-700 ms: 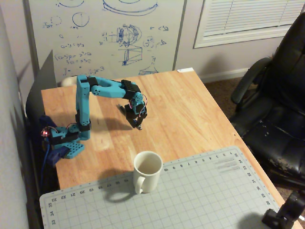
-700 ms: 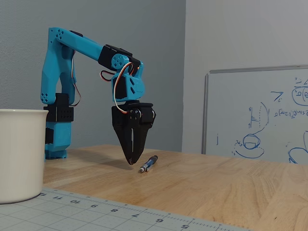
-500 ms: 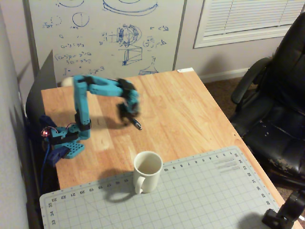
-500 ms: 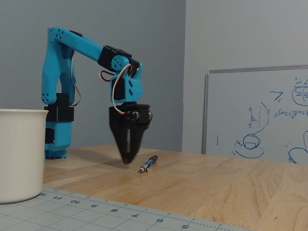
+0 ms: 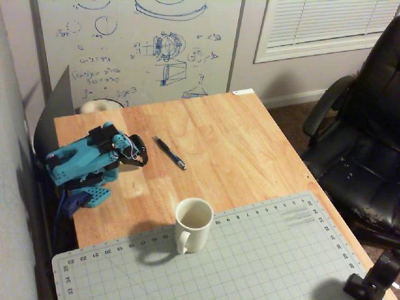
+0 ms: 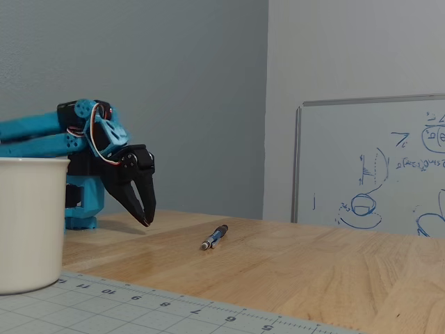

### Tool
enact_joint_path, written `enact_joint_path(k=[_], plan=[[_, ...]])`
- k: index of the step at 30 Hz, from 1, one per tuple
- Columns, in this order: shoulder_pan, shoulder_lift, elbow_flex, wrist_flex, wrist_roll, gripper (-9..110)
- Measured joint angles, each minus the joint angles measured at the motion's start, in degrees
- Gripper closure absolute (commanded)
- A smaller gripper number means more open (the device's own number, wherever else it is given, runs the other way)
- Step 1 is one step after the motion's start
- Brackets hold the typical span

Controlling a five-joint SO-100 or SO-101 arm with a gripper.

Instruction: Touch the pen.

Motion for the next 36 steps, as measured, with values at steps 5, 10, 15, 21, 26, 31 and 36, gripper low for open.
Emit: enact_joint_path(k=[5,10,15,21,26,31,36], plan=[[0.0,0.35,0.0,0.18,0.0,101],[0.0,0.35,0.0,0.18,0.0,101],[0.0,0.35,0.0,0.18,0.0,101],[-3.16,0.26,-2.02,-4.22,-0.97,101],[-5.54,-10.11,-9.67,-6.59,-3.96,101],[-6.15,-31.2,-24.26,-7.82,-4.13,101],[-6.15,-55.46,-41.75,-9.67,-4.13,101]])
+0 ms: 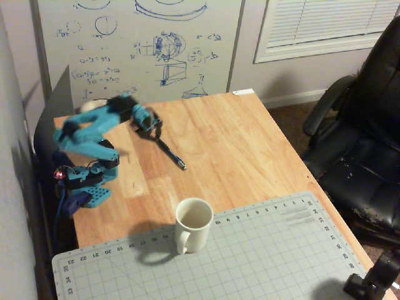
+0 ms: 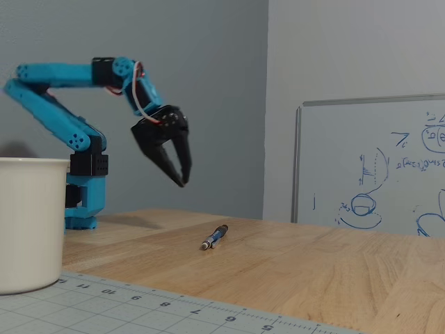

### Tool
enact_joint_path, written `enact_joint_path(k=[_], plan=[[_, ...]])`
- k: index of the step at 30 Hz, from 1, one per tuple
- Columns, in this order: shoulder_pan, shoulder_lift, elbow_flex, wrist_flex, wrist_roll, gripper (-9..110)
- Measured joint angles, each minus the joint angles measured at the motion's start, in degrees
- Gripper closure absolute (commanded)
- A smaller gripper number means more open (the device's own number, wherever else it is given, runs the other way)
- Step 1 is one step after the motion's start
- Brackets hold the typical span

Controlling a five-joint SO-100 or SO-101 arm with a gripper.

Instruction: Touch the pen.

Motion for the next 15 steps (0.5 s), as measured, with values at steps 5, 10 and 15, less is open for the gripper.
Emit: enact_joint_path(k=[5,10,15], plan=[[0.0,-21.09,-15.47,-0.44,-0.53,101],[0.0,-35.51,-23.64,-0.44,-0.53,101],[0.0,-41.75,-25.05,-0.44,-0.53,101]])
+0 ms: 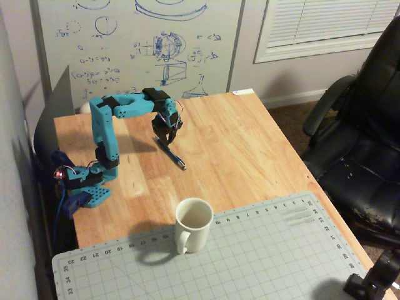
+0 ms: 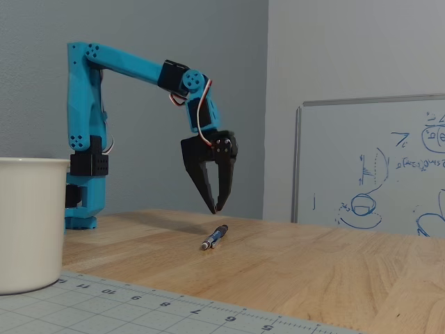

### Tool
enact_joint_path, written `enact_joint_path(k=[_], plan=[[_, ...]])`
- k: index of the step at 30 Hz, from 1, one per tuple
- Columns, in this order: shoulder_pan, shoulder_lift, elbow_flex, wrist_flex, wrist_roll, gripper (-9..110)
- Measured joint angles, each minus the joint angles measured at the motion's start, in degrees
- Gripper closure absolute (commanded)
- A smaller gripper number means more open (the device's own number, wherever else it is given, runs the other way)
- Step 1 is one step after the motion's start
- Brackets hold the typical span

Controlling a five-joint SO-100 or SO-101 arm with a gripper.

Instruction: Touch the pen.

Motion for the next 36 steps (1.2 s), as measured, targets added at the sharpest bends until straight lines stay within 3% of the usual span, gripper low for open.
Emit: enact_joint_path(k=[36], plan=[[0.0,-5.1,-2.55,0.0,-0.35,101]])
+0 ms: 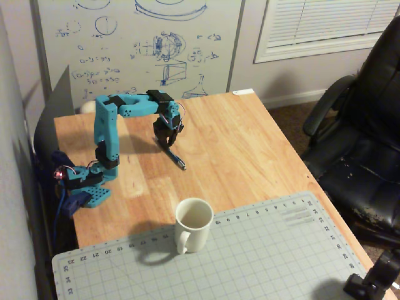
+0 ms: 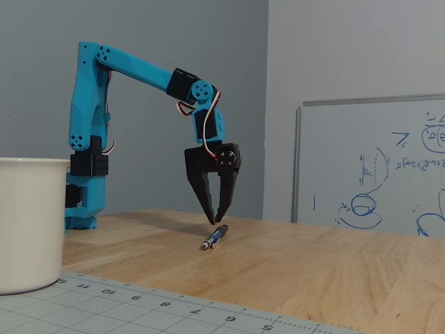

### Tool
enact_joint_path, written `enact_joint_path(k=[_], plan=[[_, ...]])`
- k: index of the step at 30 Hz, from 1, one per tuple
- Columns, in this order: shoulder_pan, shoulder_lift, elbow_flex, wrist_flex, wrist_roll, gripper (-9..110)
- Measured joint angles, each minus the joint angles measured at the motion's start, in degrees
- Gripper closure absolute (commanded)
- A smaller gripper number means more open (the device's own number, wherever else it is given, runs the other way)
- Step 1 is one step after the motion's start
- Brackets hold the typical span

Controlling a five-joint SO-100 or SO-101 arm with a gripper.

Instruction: Touch the pen.

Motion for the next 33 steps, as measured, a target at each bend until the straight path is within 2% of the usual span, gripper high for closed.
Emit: enact_joint_path(k=[33], plan=[[0.0,-4.13,-2.55,0.0,0.0,101]])
